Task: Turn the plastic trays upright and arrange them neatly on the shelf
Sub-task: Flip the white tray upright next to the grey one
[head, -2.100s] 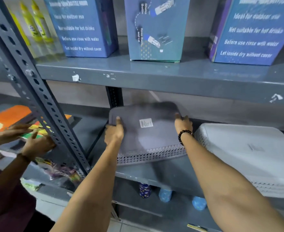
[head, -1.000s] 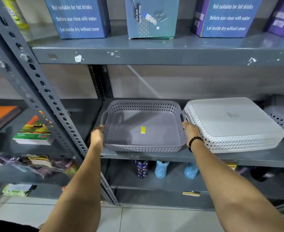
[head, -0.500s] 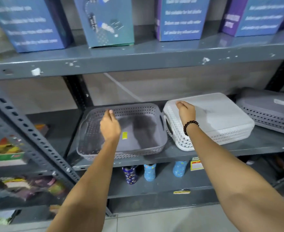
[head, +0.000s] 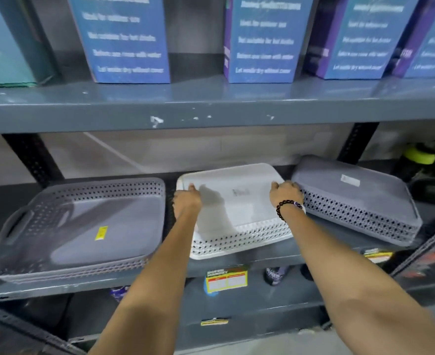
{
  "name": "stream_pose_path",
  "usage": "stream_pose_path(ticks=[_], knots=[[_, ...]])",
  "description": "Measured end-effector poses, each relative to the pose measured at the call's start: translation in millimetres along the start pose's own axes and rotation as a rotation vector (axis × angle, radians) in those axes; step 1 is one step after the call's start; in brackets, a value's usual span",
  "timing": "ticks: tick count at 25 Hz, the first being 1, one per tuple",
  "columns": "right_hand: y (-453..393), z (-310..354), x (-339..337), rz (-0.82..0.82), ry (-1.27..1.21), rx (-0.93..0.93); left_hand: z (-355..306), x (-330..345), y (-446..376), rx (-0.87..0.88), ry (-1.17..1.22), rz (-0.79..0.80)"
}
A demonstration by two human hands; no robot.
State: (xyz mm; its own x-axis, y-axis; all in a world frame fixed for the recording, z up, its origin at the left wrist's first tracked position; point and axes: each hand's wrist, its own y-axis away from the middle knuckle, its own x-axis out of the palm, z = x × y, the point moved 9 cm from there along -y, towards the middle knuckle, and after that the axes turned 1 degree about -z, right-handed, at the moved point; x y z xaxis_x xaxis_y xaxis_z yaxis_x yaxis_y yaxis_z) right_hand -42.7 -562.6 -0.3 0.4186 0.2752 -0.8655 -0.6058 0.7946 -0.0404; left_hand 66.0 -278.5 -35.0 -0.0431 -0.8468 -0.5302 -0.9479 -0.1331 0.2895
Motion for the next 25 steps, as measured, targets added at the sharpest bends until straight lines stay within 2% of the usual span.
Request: stream_pose_path(ticks=[2,5,9,11,13,15,18,22,25], knots=[[-10.4,-8.8,9.4,0.09,0.015,0.03,5.8,4.3,5.3,-0.067,0.013,-0.022],[-16.0,-13.7,10.2,0.175,-0.024,0.069,7.2,1.3,18.2,-0.071,0.04,-0.092],[-18.1,-28.1,1.6,0.226,-0.265,0.211,9.4,-10.6,32.1,-0.03,0.13,-0.183],[-15.7,-26.3,-11.6,0.176,-0.459,0.246,-7.5,-26.1,43.5,0.08,0.286,-0.244],[-12.5,-25.8,-30.3,0.062,-0.717,0.29,-28.9,-43.2,52.9,0.21,0.546,-0.248],[-9.2,-32.5,-40.4,-0.011,-0.999,0.369,-36.0,-59.4,51.9,0.246,0.742,-0.235],[-3.2,-48.9,-23.8,0.149,-1.245,0.477,-5.4,-67.1,36.6,0.106,0.809,-0.233],[7.3,-57.2,5.8,0.432,-1.342,0.419,17.3,-56.3,40.8,-0.037,0.747,-0.101],[10.9,-66.2,15.4,0.433,-1.281,0.417,32.2,-60.9,55.2,-0.071,0.61,-0.258]])
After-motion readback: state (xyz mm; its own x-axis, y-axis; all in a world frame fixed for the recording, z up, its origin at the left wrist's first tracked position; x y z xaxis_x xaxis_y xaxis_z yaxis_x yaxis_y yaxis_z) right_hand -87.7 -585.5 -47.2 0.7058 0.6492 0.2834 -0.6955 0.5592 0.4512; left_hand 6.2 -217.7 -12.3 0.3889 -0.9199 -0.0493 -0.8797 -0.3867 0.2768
